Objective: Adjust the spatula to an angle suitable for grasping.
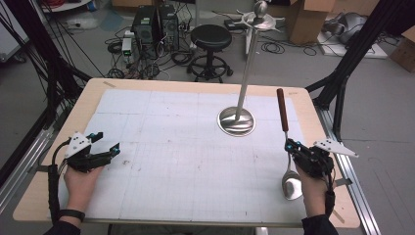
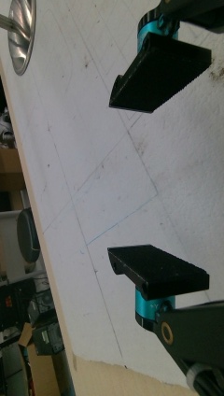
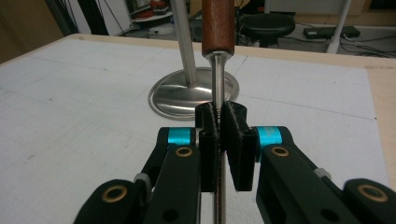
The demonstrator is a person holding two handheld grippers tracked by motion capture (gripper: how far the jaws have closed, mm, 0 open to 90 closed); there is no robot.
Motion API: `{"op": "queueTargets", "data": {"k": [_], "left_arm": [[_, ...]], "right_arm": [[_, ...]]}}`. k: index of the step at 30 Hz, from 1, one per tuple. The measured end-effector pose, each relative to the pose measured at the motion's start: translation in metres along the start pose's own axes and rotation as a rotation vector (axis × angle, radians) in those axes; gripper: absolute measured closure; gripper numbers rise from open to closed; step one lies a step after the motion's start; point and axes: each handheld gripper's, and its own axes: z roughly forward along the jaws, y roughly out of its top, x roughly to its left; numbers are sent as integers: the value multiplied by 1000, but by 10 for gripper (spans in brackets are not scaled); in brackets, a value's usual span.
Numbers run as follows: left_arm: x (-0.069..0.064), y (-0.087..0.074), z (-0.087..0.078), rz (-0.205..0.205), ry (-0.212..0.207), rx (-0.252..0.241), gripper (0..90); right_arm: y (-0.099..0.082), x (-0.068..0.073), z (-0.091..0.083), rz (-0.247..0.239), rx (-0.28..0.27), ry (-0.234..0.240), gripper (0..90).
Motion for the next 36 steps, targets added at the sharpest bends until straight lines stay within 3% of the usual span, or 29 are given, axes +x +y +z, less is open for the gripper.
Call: {"op": "queueTargets", "data": {"k": [36], "left_arm": [[0,0,1,1,1,3,242]], "right_arm": [[17,6,-13,-7,-137,23,845]]}}
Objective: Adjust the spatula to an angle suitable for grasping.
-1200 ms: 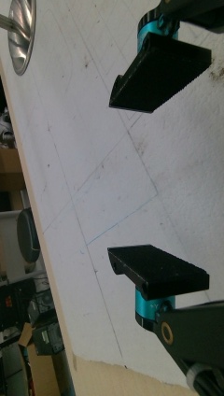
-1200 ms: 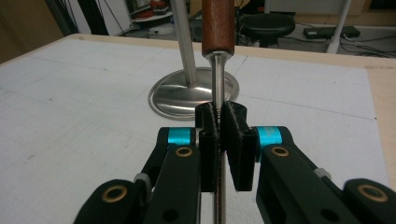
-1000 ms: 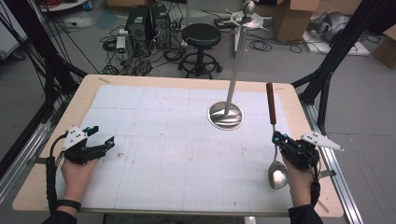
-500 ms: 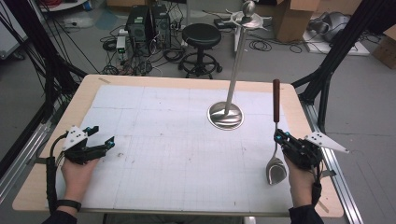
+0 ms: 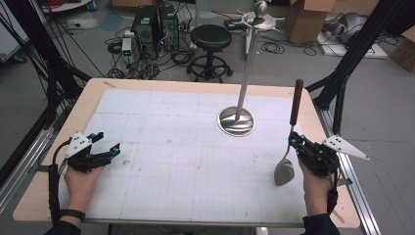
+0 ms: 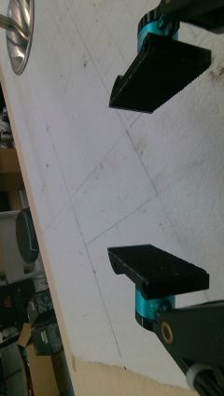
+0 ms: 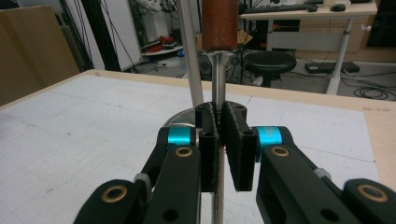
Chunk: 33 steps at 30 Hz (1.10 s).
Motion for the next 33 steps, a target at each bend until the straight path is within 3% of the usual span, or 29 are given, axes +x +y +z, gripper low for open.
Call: {"op": "queueTargets", "data": {"k": [22,33], "left_arm": [[0,0,0,-2,-1,0,243],[0,0,0,-1,0,-1,243]], "right_arm": [[12,6,2,-9,-54,5,845],[33,15,9,-38,-77,25,845]]}}
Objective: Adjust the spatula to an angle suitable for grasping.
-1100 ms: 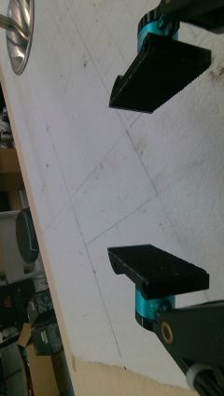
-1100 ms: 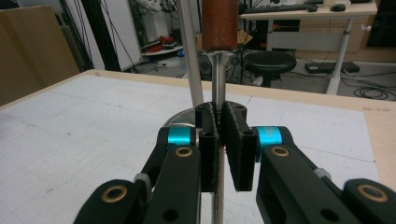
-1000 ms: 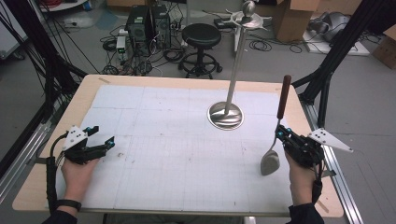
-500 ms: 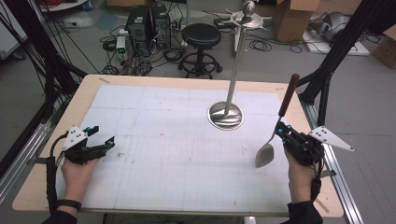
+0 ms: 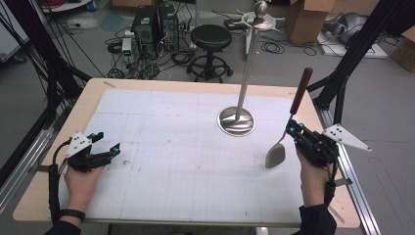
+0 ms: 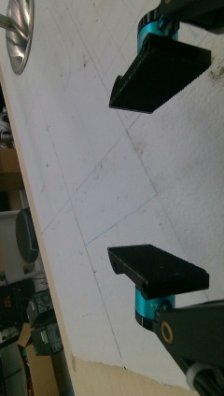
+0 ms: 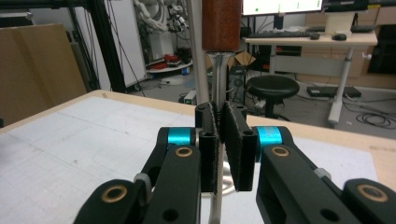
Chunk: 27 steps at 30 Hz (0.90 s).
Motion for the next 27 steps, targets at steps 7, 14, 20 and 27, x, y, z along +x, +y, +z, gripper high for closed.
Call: {"op": "queueTargets", "data": {"k": [7,14,20,27], "left_arm": [[-1,1,0,0,-7,-13,246],[0,2,-2,4,3,-25,257],[0,2,-2,4,-1,-27,259],[1,2,-3,-1,1,-32,259]], "right_arm": [[18,7,9,-30,-10,12,845],[30,13,17,-52,-15,19,845],[37,19,24,-68,-12,33,845],[43,26,32,-82,-12,40,845]]}}
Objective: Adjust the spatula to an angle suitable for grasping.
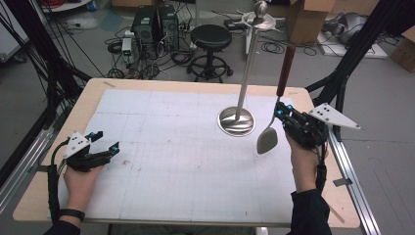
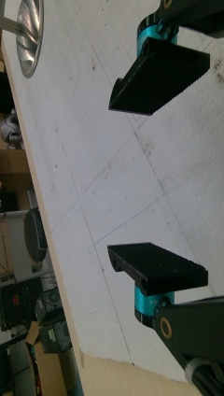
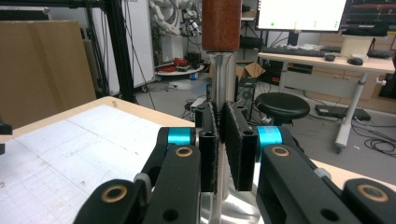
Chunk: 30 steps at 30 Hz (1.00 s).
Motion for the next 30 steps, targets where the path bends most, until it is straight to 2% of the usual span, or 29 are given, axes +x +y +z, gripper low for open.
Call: {"op": "queueTargets", "data": {"k": [17,30], "left_arm": [[0,0,0,1,-2,-1,260],[0,-1,1,3,-5,7,259]], "right_arm": [[10,8,16,-9,-7,7,844],[16,-7,21,0,-4,-14,844]]}}
